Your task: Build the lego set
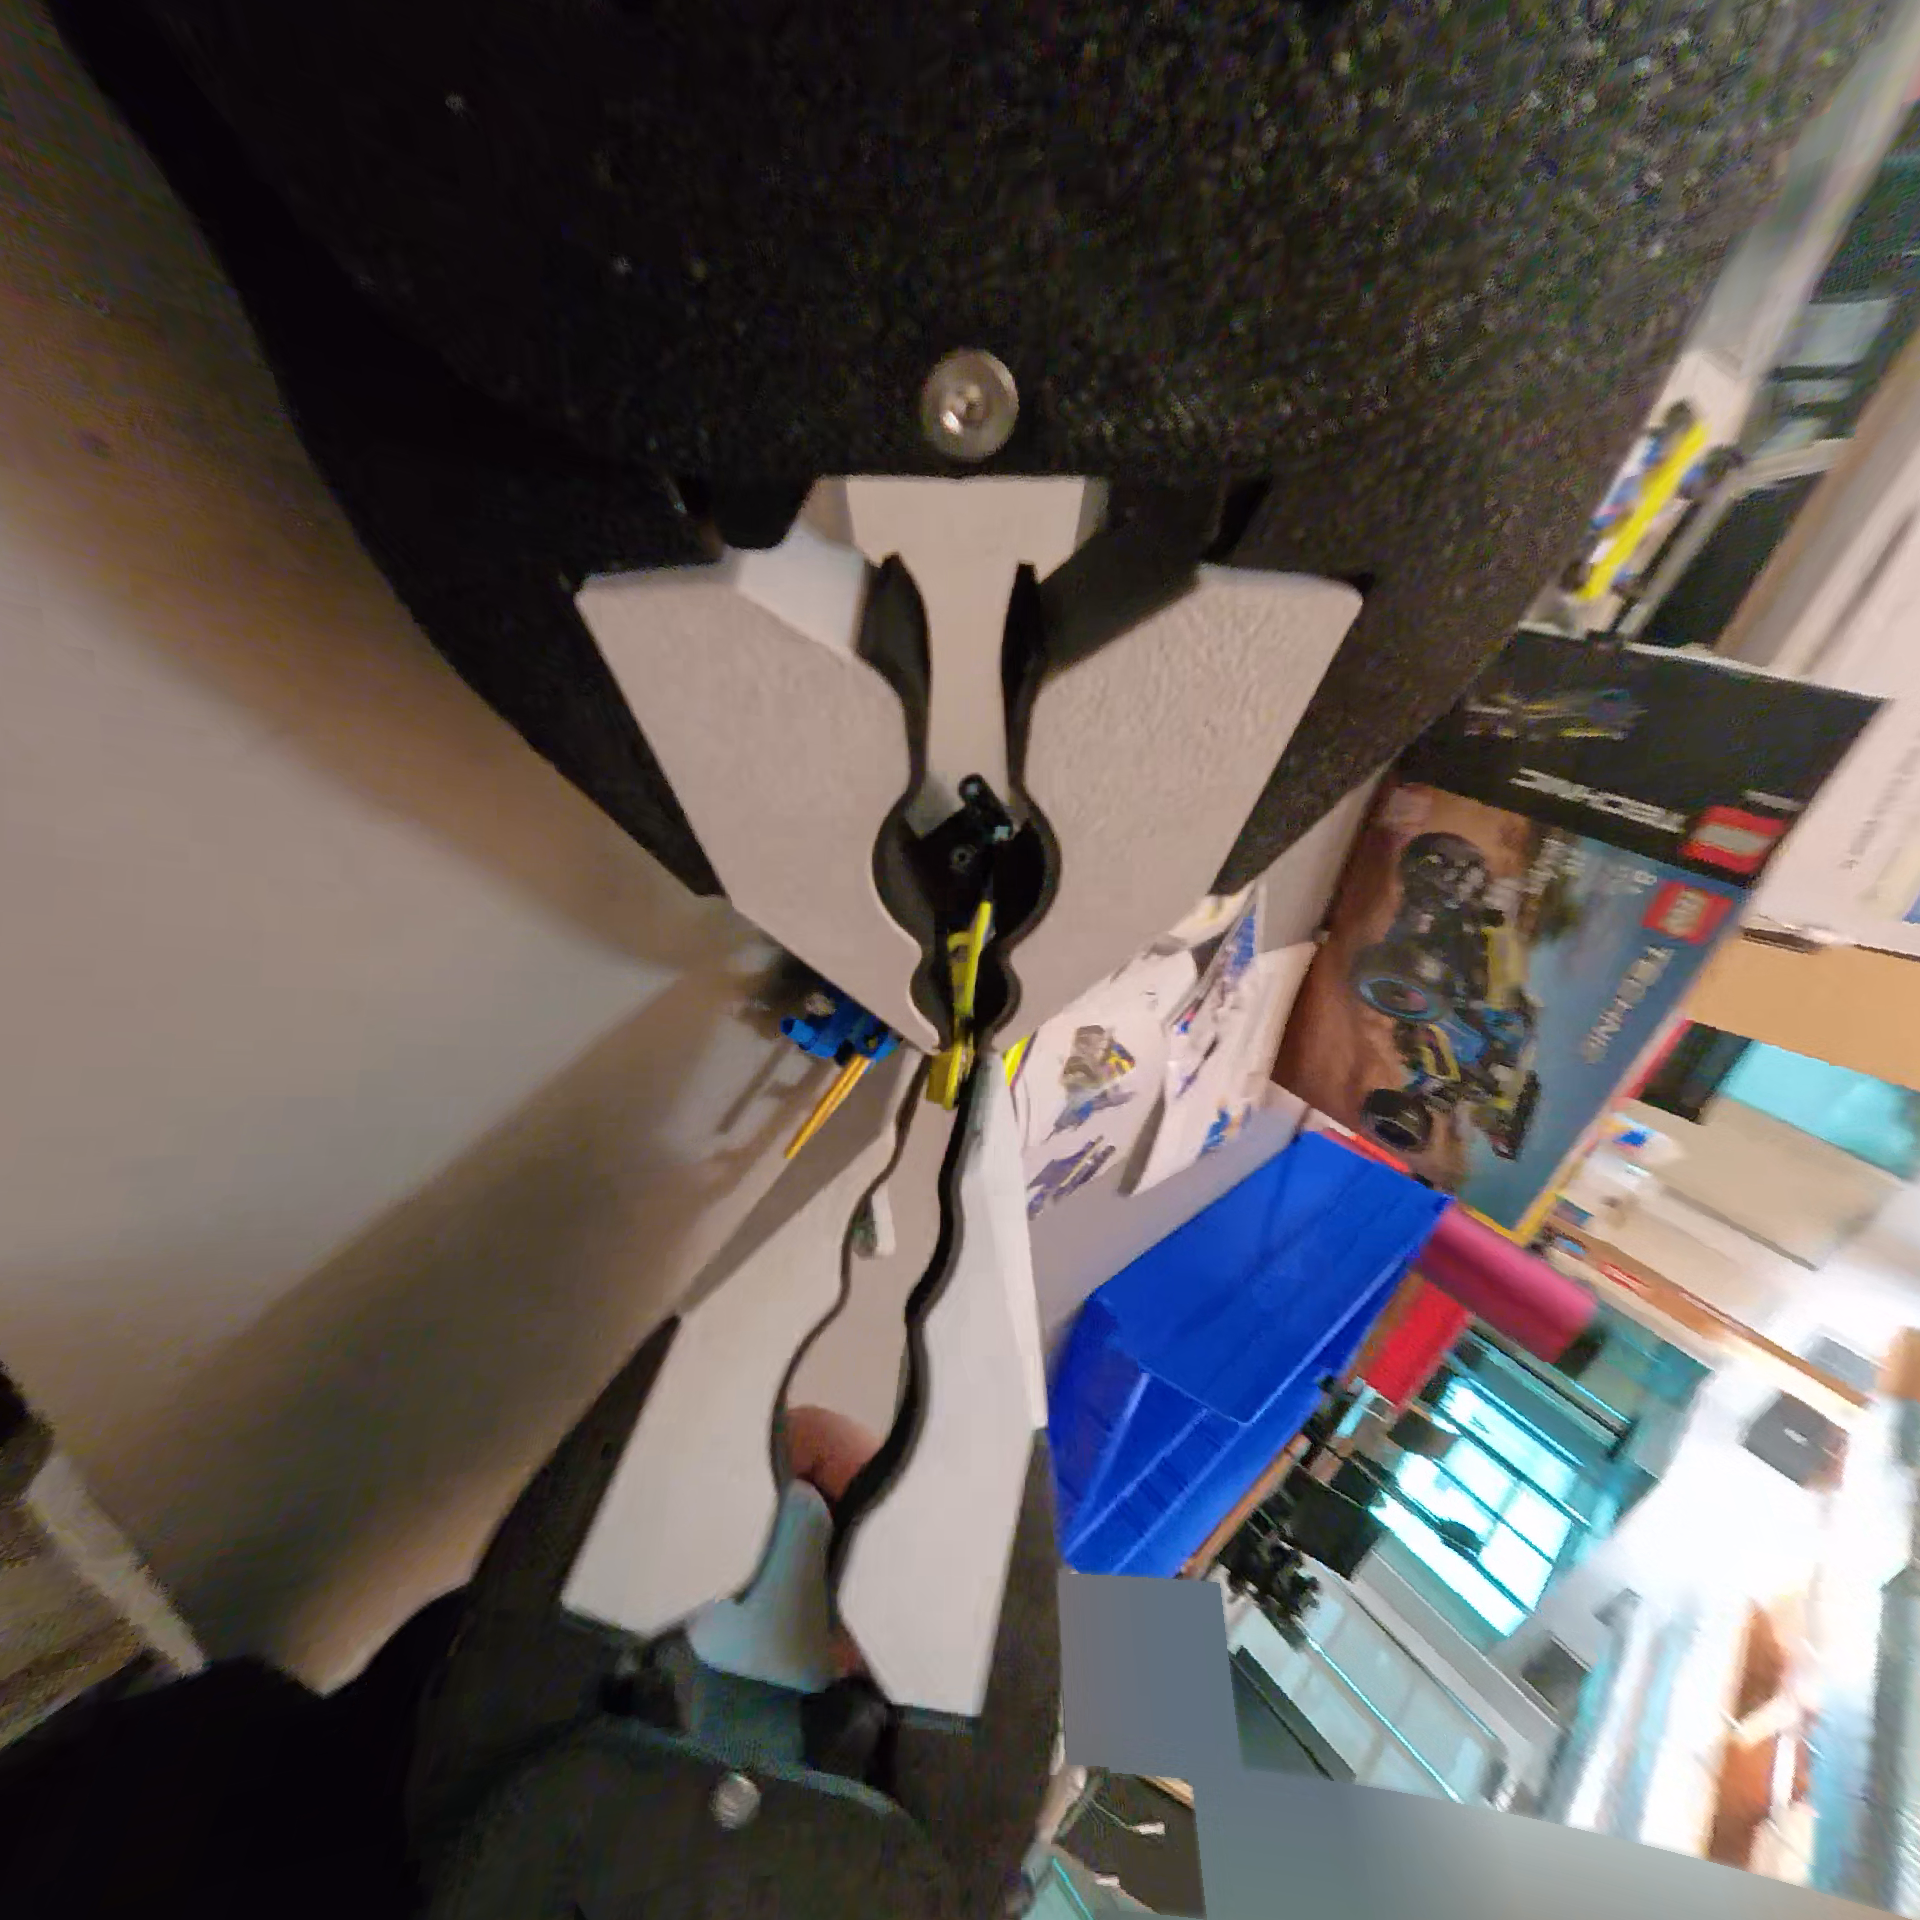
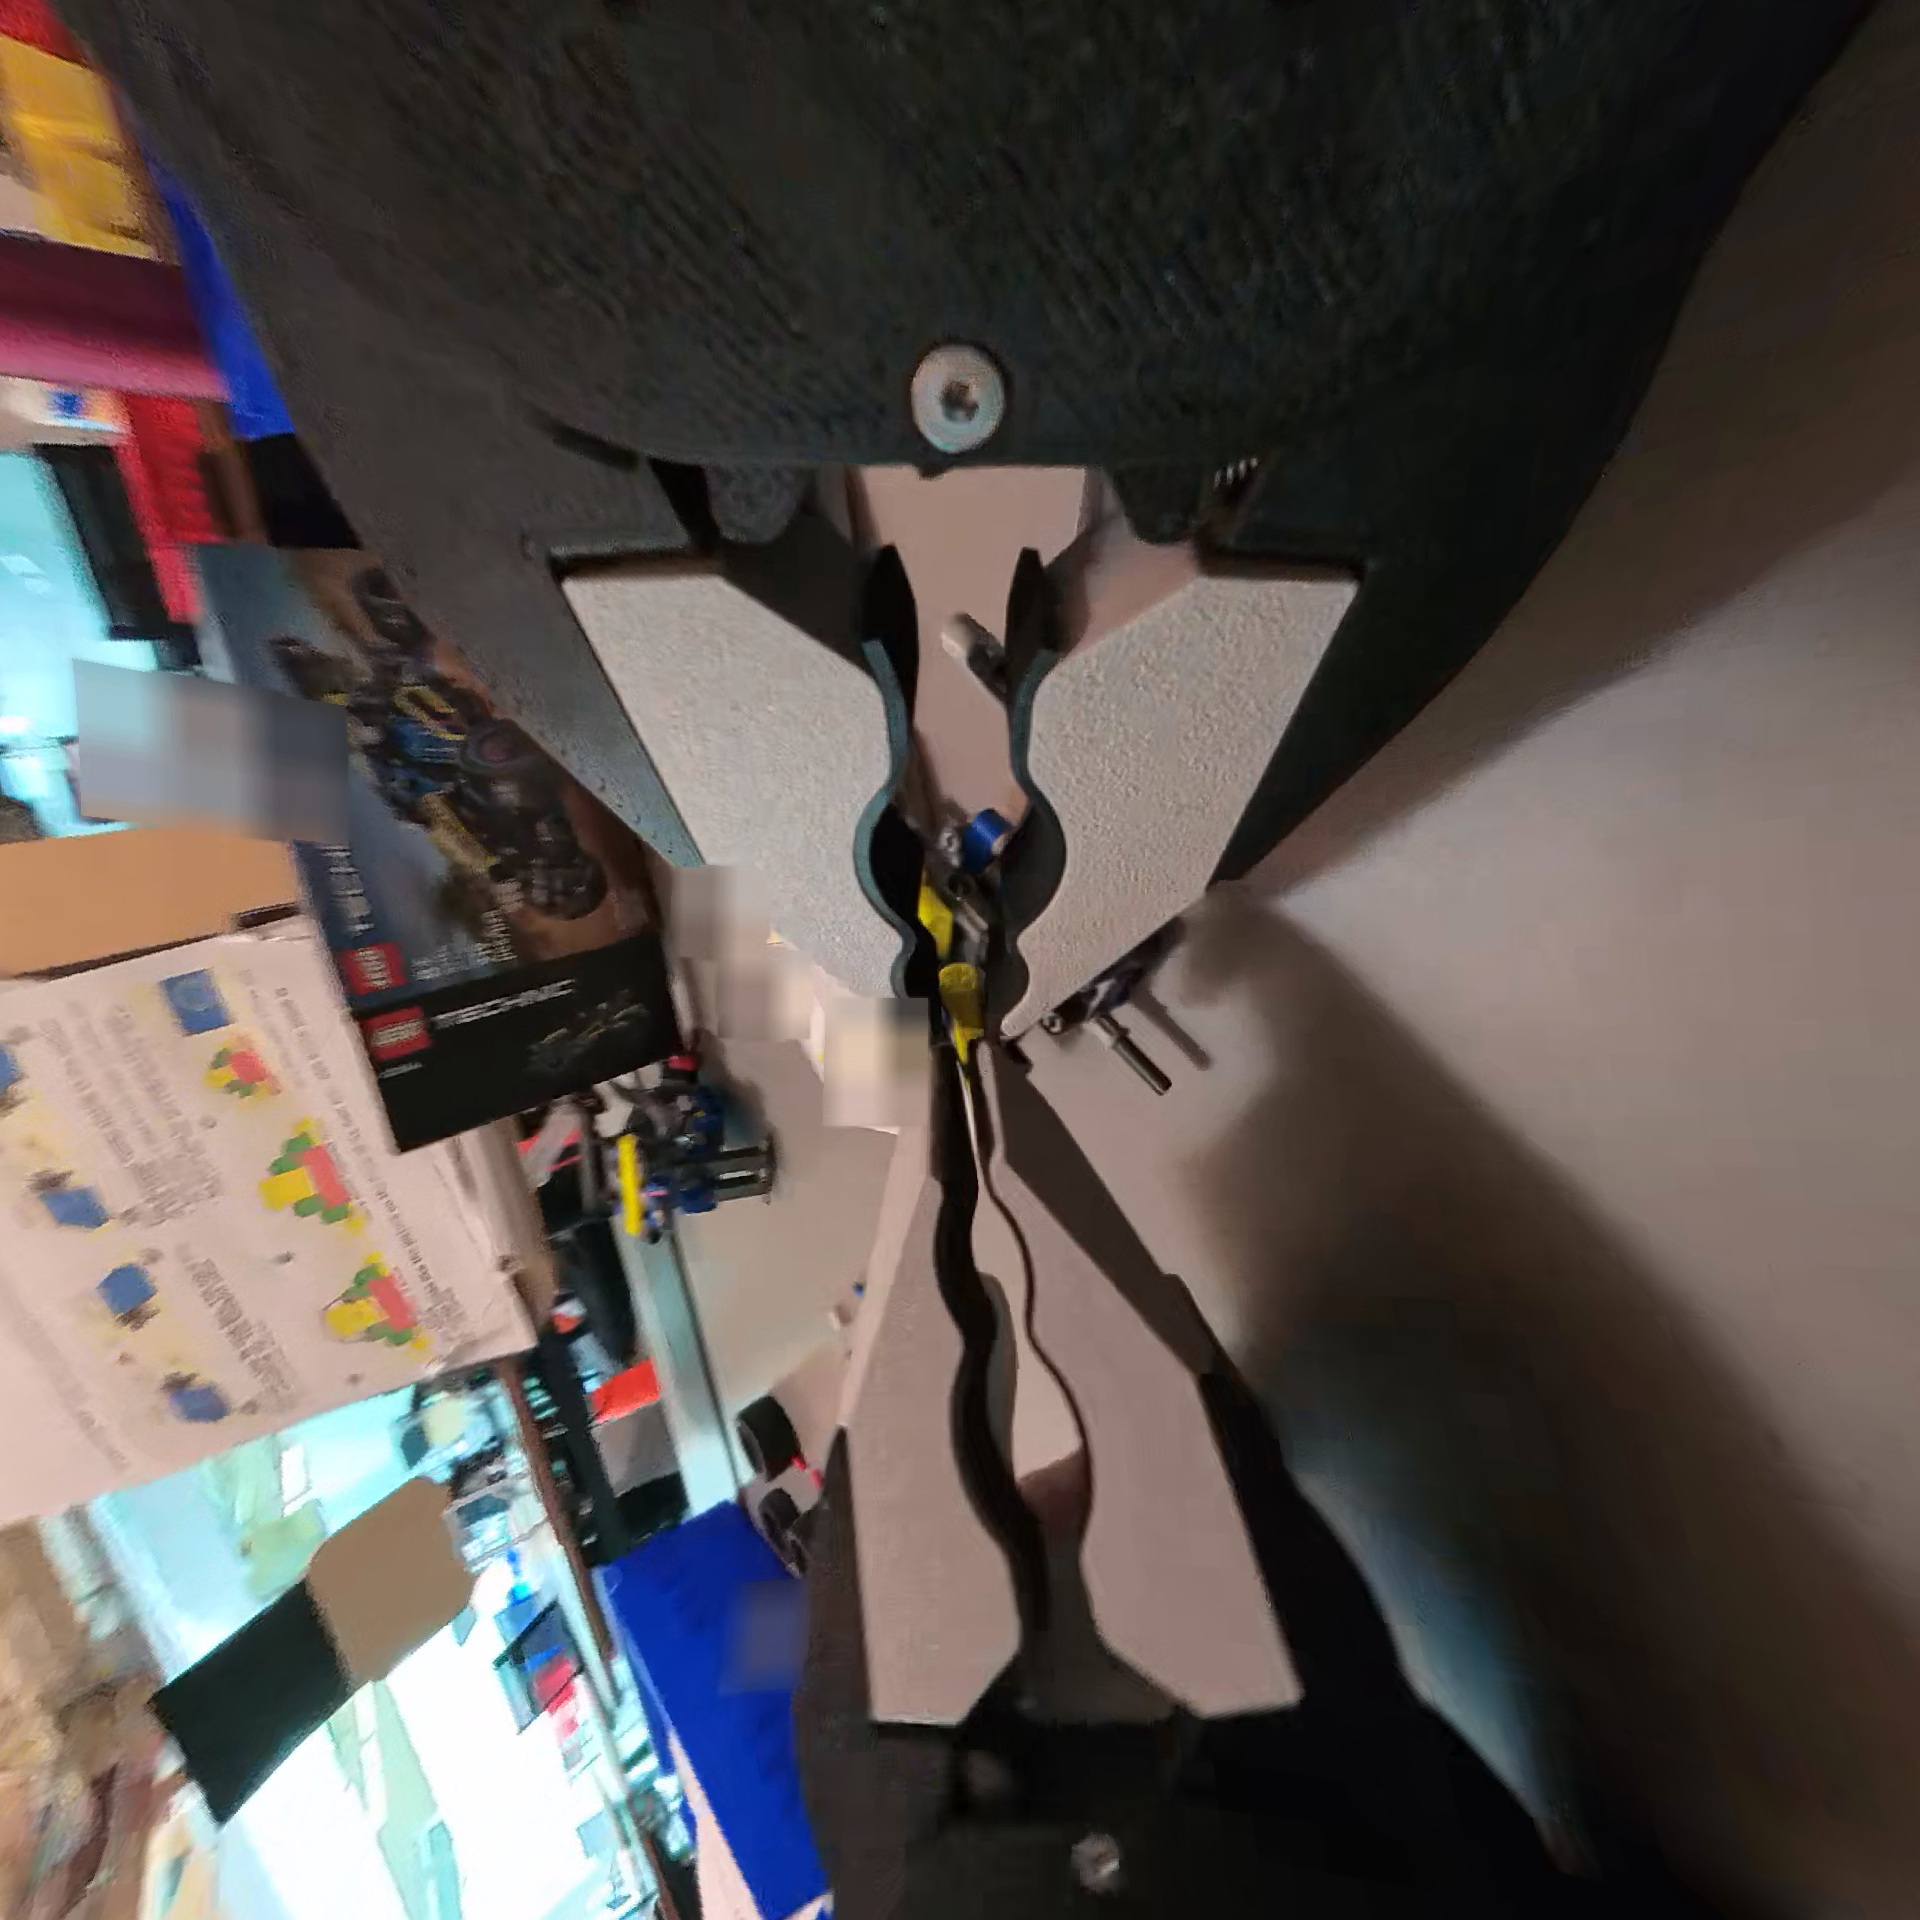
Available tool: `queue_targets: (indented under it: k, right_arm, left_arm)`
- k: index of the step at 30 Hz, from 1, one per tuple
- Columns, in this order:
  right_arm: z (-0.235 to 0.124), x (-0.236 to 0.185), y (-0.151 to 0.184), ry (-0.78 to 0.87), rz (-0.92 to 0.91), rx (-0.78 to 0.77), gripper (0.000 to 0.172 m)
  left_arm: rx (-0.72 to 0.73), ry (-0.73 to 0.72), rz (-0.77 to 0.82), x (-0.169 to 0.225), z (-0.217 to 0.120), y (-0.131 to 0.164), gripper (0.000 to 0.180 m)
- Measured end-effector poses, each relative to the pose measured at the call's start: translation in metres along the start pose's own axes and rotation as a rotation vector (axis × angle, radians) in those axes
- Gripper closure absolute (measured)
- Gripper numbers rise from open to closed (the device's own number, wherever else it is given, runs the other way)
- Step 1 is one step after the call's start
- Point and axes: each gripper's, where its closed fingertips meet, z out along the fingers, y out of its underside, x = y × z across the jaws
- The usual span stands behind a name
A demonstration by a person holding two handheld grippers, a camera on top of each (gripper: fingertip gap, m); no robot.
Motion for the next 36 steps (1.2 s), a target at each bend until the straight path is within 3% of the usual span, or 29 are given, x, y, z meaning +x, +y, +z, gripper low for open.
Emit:
queue_targets:
  k: [5,8,13,20,30,34,36]
  right_arm:
    - [-0.002,0.001,0.0,0.097,-0.247,-0.042,0.166]
    - [0.0,-0.002,0.002,0.103,-0.326,-0.069,0.167]
    - [0.0,0.001,0.001,0.131,-0.368,-0.079,0.167]
    - [0.002,-0.004,0.006,0.123,-0.422,-0.114,0.168]
    - [0.003,-0.005,0.007,0.113,-0.422,-0.111,0.167]
    - [0.0,-0.002,0.005,0.094,-0.301,-0.071,0.165]
    - [-0.003,0.003,0.001,0.083,-0.195,-0.033,0.153]
  left_arm:
    - [0.016,0.15,-0.311,-0.006,-0.007,-0.009,0.168]
    - [0.01,0.224,-0.372,-0.008,-0.011,-0.013,0.167]
    - [-0.139,0.246,-0.136,0.002,-0.009,0.004,0.173]
    - [-0.218,0.101,0.179,0.002,0.0,0.012,0.18]
    - [-0.239,0.003,0.316,0.001,0.001,0.012,0.18]
    - [-0.209,-0.059,0.354,-0.001,0.002,0.01,0.18]
    - [-0.198,-0.084,0.361,-0.002,0.002,0.009,0.18]
